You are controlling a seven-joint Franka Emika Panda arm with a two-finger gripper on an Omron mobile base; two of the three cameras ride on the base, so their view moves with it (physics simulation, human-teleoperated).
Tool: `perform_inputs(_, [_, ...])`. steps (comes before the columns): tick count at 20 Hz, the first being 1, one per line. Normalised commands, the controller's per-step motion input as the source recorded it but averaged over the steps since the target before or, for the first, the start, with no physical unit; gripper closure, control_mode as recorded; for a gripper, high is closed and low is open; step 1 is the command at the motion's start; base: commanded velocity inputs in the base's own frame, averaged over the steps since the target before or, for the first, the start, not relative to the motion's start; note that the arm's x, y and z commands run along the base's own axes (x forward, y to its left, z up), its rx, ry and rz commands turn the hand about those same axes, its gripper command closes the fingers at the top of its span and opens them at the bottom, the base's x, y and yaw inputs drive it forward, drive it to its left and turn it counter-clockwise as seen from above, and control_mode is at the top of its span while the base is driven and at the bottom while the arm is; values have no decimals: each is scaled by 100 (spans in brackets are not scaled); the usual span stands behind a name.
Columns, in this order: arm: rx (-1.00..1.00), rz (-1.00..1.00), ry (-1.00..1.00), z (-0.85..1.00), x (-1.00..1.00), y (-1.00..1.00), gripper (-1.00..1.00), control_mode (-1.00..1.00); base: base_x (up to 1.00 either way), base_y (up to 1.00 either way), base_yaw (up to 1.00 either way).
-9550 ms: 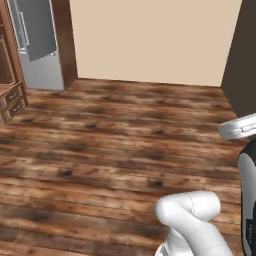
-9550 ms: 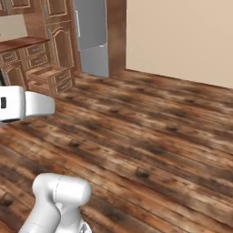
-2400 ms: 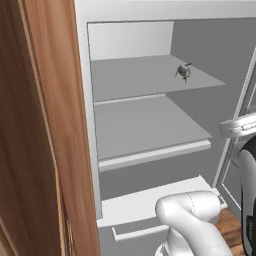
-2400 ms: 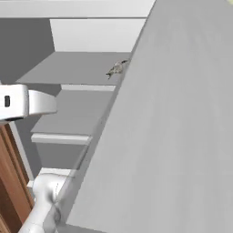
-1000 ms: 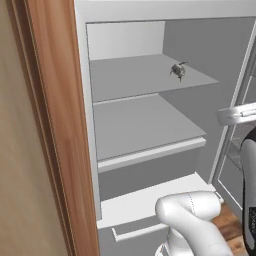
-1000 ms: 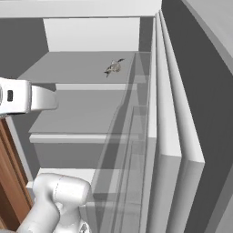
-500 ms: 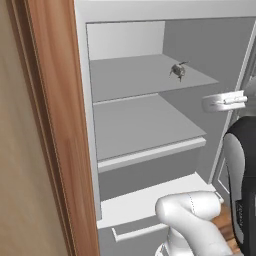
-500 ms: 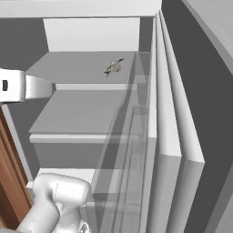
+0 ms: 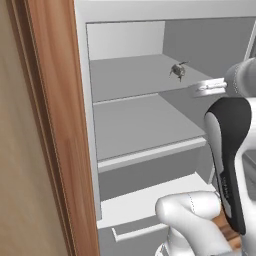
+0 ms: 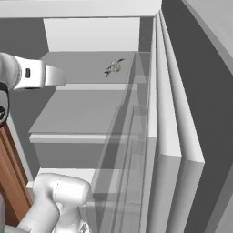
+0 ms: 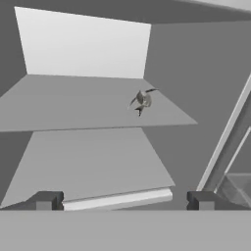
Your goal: Gather the avocado and tomato from the fridge and place them on a tray on the dining counter. Then gather the fish and chicken drumstick from the fridge and place them on the other tray.
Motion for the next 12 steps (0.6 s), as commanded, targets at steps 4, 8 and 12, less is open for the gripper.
perform_inputs(4, [0,0,0,0,53,-19,-100,-100,0,0,0])
perform_inputs(8, [0,0,0,0,54,-21,-100,-100,0,0,0])
perform_inputs(12, [0,0,0,-3,45,-13,-100,-100,0,0,0])
